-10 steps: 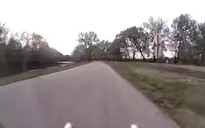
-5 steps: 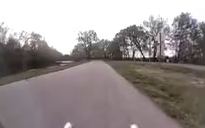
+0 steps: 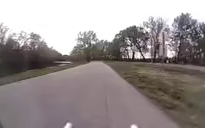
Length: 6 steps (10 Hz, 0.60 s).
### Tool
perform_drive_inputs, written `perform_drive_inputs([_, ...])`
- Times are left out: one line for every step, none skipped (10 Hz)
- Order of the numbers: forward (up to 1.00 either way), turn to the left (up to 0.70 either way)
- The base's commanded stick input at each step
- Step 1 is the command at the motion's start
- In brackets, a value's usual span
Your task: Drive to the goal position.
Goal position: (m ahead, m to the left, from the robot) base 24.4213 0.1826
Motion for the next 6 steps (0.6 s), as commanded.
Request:
perform_drive_inputs([1.0,0.0])
perform_drive_inputs([1.0,0.0])
perform_drive_inputs([1.0,0.0])
perform_drive_inputs([1.0,0.0])
perform_drive_inputs([1.0,0.0])
perform_drive_inputs([1.0,0.0])
